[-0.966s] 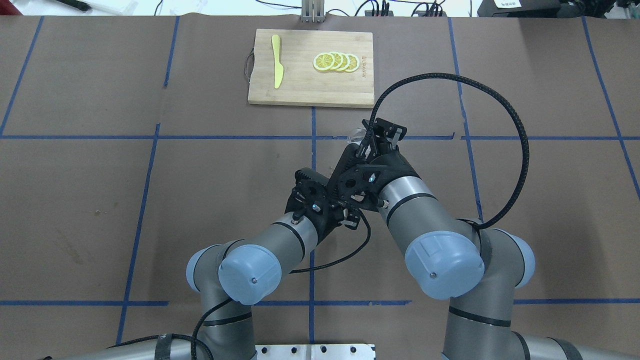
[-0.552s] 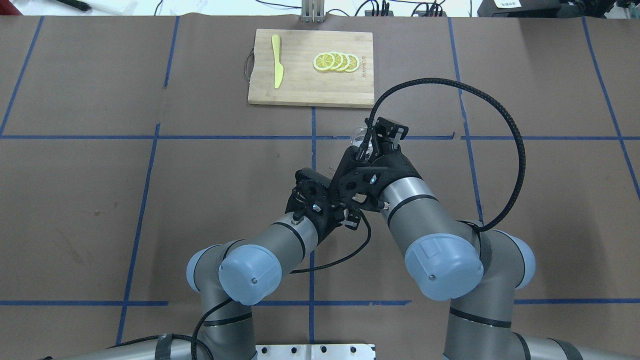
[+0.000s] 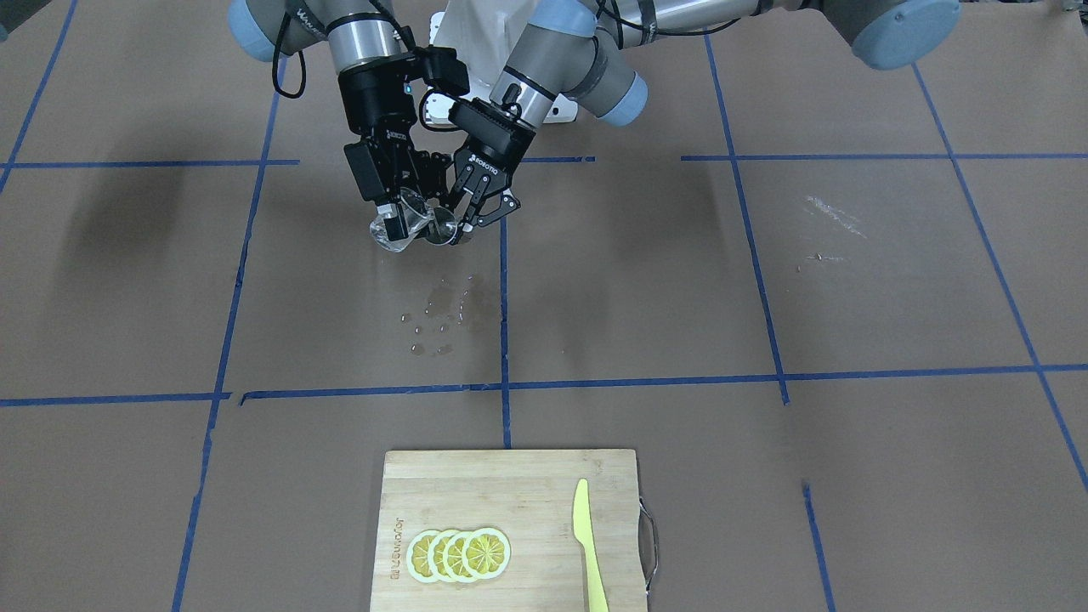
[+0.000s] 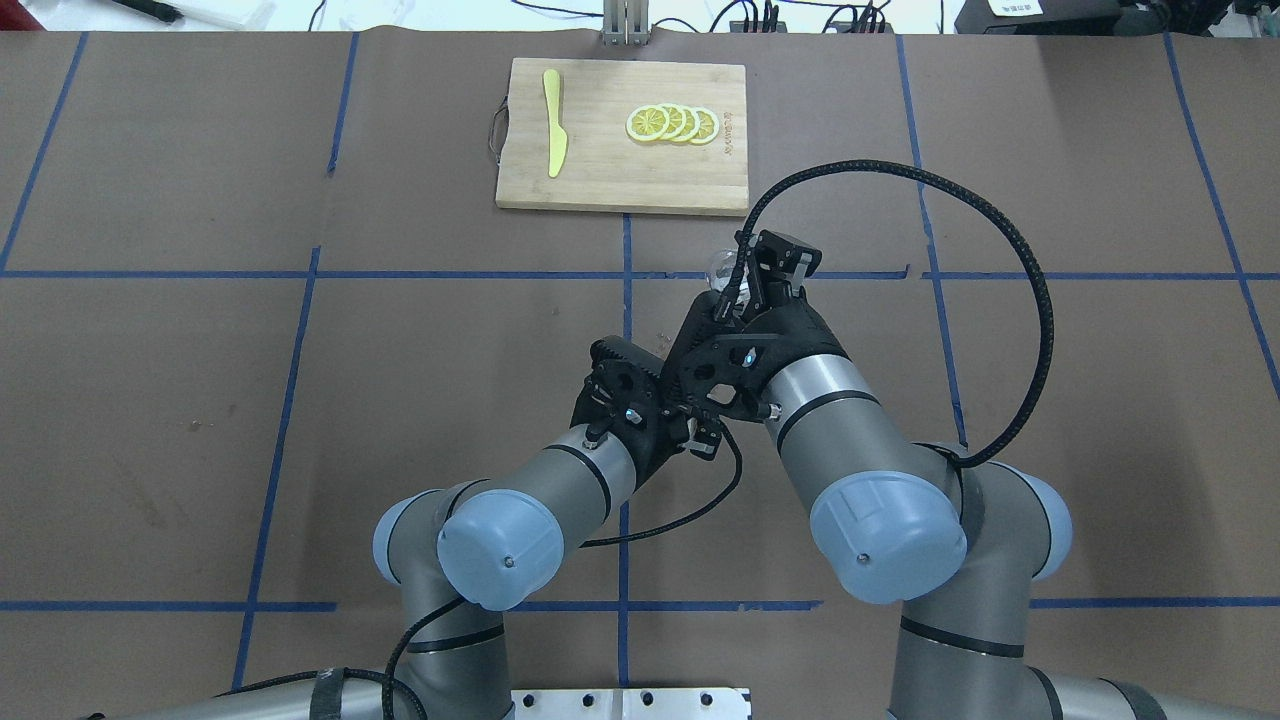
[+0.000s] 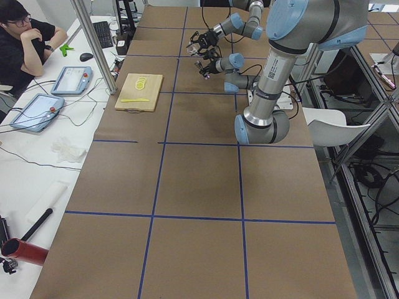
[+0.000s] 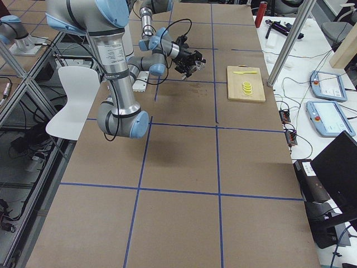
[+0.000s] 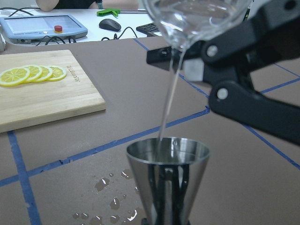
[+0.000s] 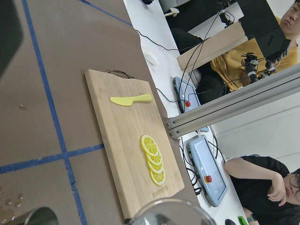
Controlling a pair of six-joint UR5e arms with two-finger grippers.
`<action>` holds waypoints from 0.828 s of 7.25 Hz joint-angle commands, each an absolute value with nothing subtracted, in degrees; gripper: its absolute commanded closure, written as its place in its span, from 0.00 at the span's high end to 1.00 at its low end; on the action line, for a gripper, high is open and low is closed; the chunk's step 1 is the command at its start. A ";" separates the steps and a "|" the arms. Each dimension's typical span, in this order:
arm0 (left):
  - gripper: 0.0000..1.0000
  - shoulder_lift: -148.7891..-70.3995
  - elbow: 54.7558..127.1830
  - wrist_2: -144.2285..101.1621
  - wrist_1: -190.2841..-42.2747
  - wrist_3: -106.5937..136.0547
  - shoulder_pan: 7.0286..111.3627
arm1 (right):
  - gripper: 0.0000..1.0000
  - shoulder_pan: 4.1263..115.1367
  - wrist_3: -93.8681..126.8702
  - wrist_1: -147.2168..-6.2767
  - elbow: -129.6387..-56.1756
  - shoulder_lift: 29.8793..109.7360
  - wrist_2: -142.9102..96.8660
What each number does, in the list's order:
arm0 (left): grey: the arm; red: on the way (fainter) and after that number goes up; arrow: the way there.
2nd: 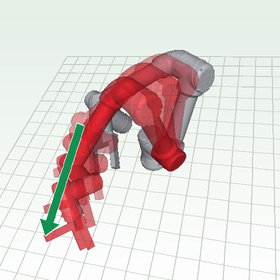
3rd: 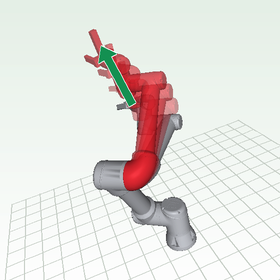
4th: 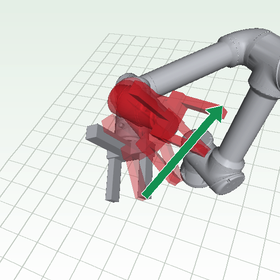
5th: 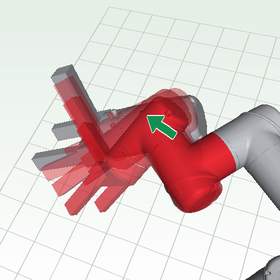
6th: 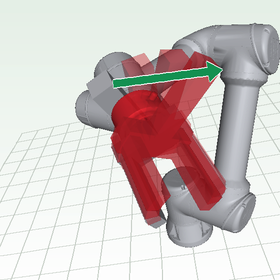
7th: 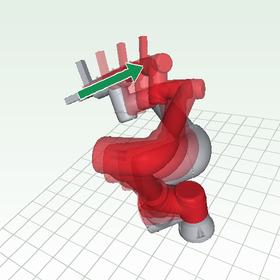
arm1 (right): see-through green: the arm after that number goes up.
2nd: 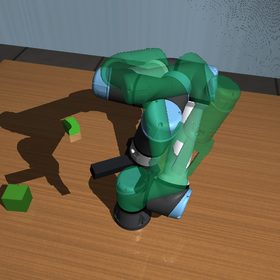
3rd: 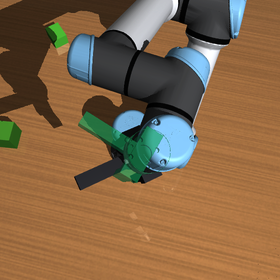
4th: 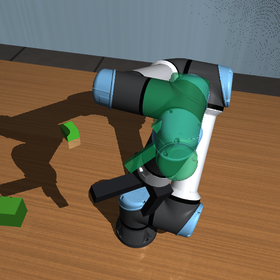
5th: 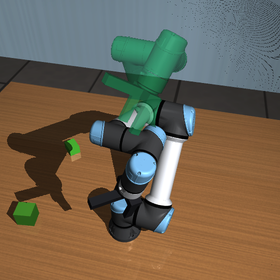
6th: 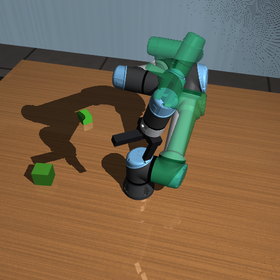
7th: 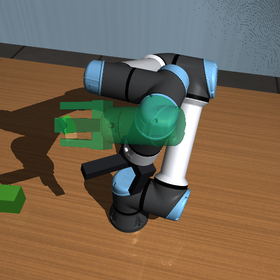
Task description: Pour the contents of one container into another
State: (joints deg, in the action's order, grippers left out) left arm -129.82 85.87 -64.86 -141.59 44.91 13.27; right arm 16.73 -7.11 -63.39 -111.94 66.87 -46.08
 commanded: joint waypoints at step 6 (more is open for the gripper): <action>0.00 -129.73 85.78 -64.86 -141.59 44.91 13.10 | 0.00 13.54 -10.37 -65.57 -111.88 66.80 -38.67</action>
